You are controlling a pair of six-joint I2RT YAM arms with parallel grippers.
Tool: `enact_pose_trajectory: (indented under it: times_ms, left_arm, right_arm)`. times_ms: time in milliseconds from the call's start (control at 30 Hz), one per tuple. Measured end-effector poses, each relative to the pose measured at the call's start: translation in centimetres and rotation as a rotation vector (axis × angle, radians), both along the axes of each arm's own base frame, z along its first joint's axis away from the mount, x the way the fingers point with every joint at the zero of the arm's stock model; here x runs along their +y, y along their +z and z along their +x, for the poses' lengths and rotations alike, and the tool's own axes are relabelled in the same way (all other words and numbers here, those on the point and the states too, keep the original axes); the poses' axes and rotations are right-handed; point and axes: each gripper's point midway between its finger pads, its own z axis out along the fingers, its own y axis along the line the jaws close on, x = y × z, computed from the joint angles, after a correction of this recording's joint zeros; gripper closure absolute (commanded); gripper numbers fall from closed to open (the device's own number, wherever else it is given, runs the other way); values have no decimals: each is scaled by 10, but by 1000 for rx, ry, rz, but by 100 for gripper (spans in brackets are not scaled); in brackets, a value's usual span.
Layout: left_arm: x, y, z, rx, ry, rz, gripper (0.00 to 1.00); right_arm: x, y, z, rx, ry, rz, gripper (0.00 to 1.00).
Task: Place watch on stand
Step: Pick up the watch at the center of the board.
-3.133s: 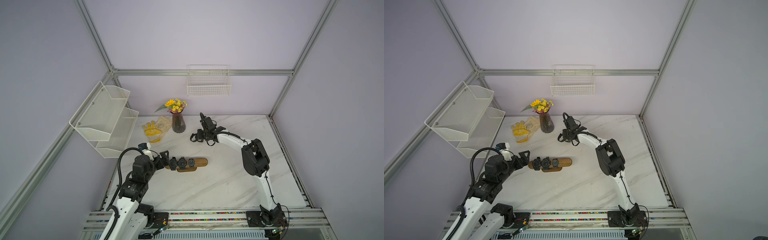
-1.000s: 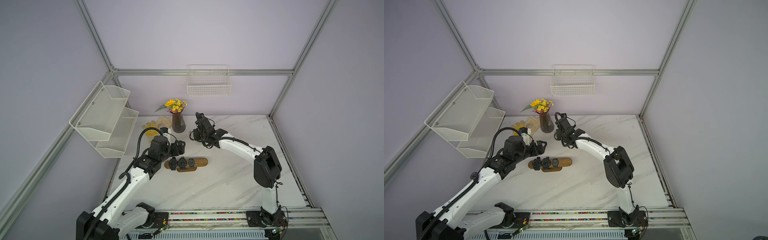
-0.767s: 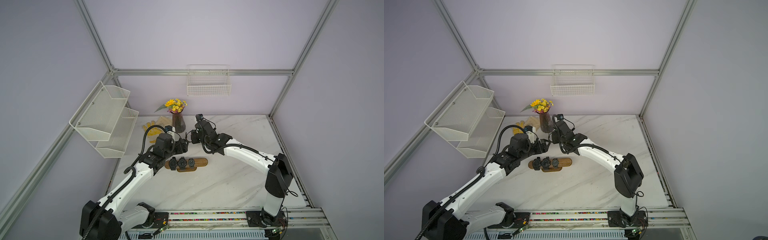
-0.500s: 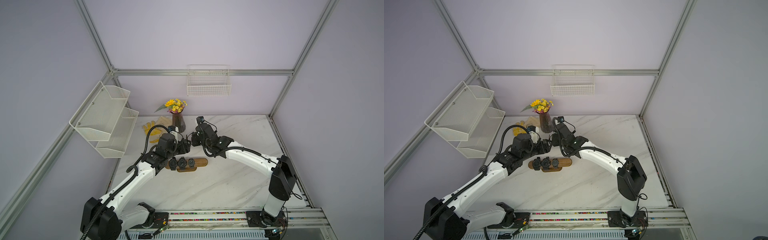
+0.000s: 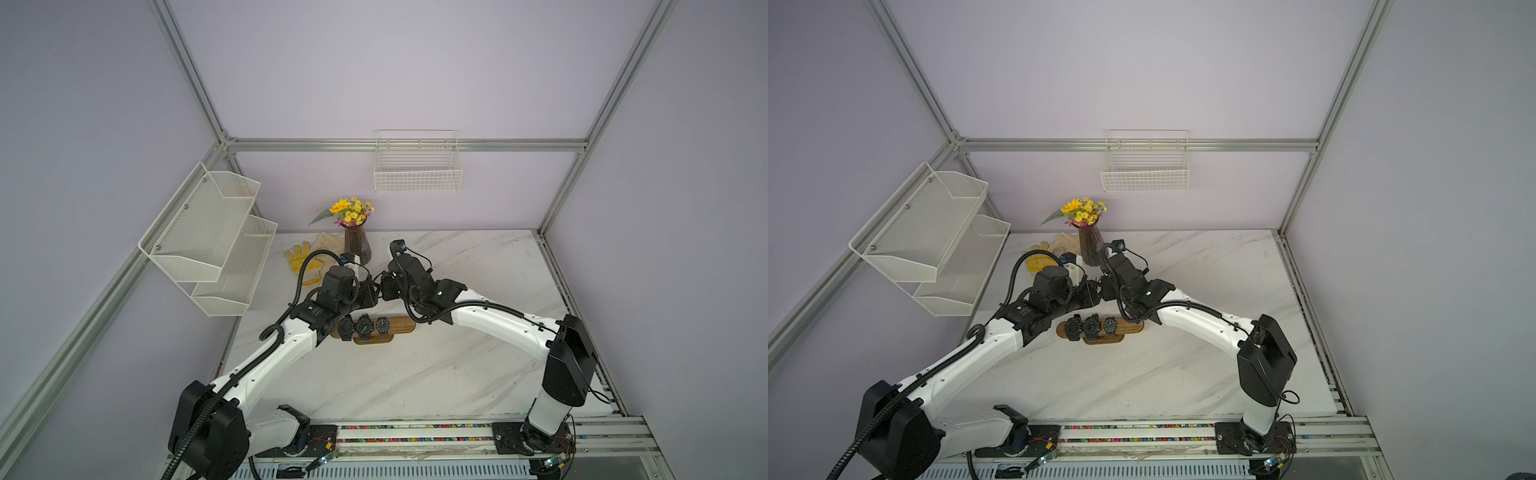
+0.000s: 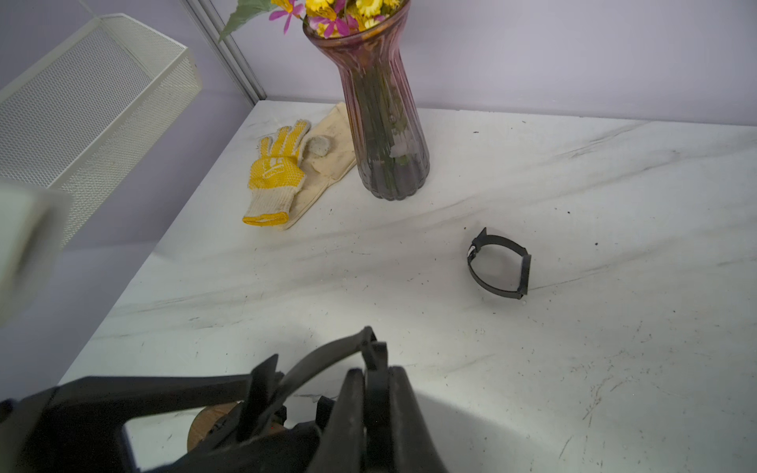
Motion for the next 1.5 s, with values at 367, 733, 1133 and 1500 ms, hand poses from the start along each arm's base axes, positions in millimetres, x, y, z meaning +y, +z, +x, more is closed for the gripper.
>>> enact_pose_trajectory:
  times_ms: [367, 733, 1133, 1500]
  left_arm:
    - [3, 7, 4, -21, 14, 15, 98]
    - [9, 29, 4, -114, -29, 47, 99]
    - [-6, 54, 0, -229, -172, 24, 100]
    - [-27, 71, -7, -309, -307, -25, 100]
  right_arm:
    - [9, 3, -12, -20, 12, -15, 84]
    - [-7, 47, -41, -27, 154, 62, 52]
    - [-47, 64, -78, -41, 330, 175, 35]
    - [-69, 60, -93, -92, 293, 239, 21]
